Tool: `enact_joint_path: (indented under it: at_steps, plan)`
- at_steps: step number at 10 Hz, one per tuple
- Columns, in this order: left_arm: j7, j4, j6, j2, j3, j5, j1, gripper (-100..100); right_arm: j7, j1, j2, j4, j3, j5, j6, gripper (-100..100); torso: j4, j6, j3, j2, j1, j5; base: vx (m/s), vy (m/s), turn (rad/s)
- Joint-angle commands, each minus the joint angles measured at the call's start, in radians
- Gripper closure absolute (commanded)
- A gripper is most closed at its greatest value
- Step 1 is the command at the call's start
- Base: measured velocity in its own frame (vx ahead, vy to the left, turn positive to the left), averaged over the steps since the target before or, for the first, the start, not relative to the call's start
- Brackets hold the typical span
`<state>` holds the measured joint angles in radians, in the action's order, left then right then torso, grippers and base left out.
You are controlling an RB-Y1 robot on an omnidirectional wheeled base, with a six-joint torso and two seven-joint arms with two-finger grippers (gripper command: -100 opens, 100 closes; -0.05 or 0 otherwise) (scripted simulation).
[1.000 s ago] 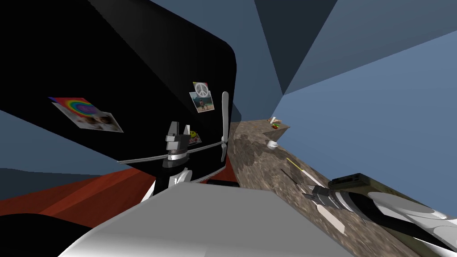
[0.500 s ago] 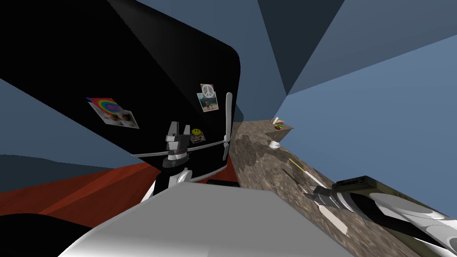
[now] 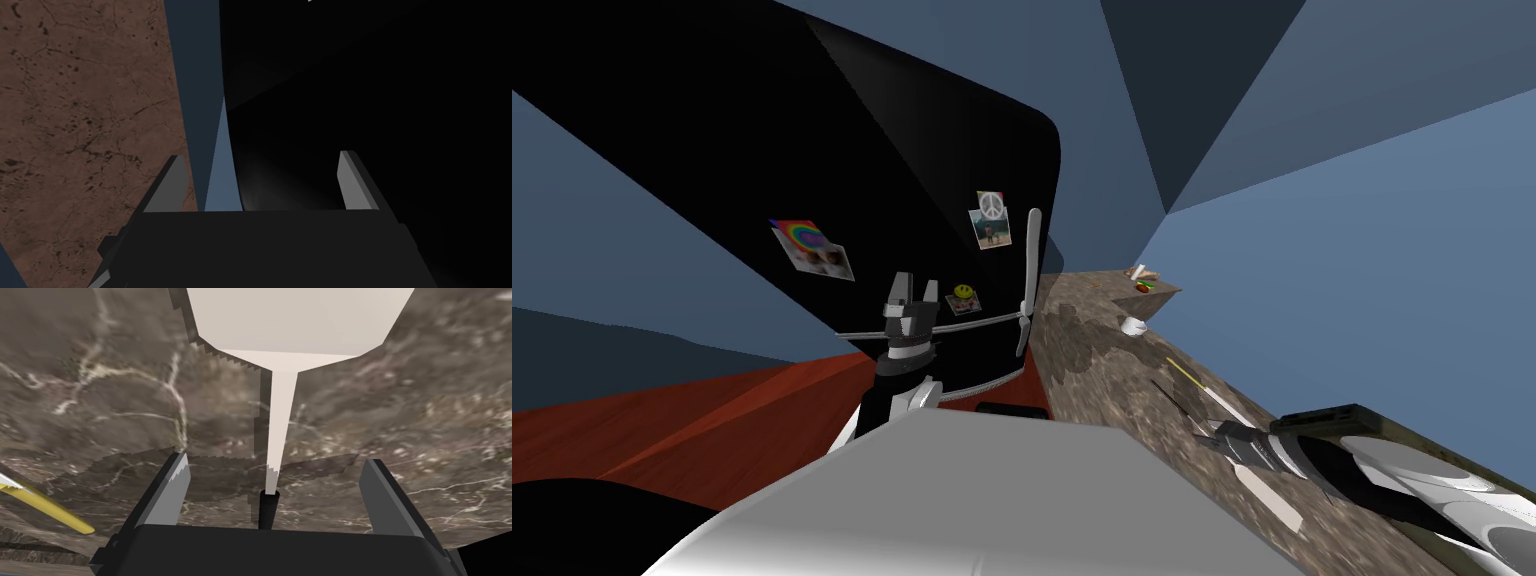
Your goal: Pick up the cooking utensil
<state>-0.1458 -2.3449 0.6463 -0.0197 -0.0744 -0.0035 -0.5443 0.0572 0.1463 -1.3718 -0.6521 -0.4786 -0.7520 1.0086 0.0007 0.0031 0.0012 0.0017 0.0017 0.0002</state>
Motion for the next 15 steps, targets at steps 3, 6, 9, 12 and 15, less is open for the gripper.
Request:
enact_joint_path:
  at_steps: [3, 6, 9, 12, 15]
  plan:
    - [0.000, 0.000, 0.000, 0.000, 0.000, 0.000, 0.000, 0, -0.007, -0.045, 0.038, 0.085, 0.005, -0.041, 0.032, -100, 0.000, -0.001, -0.001, -0.002, -0.001, 0.000, -0.029, 0.012, 0.051]
    - [0.000, 0.000, 0.000, 0.000, 0.000, 0.000, 0.000, 0, -0.006, -0.048, 0.038, 0.080, 0.002, -0.040, 0.031, 100, -0.001, 0.000, -0.002, -0.003, -0.001, 0.000, -0.003, 0.002, 0.003]
    - [0.000, 0.000, 0.000, 0.000, 0.000, 0.000, 0.000, 0, -0.006, -0.049, 0.037, 0.080, 0.002, -0.040, 0.031, 100, -0.001, 0.000, -0.002, -0.004, -0.002, -0.001, 0.000, 0.000, 0.000]
    - [0.000, 0.000, 0.000, 0.000, 0.000, 0.000, 0.000, 0, -0.001, -0.013, 0.010, 0.029, -0.002, -0.009, 0.005, 100, -0.001, 0.001, -0.003, -0.005, -0.002, 0.000, 0.025, -0.007, -0.071]
    - [0.000, 0.000, 0.000, 0.000, 0.000, 0.000, 0.000, 0, 0.010, 0.049, -0.047, -0.059, -0.015, 0.054, -0.049, 100, -0.001, -0.001, -0.003, -0.006, -0.003, -0.001, 0.046, -0.021, -0.073]
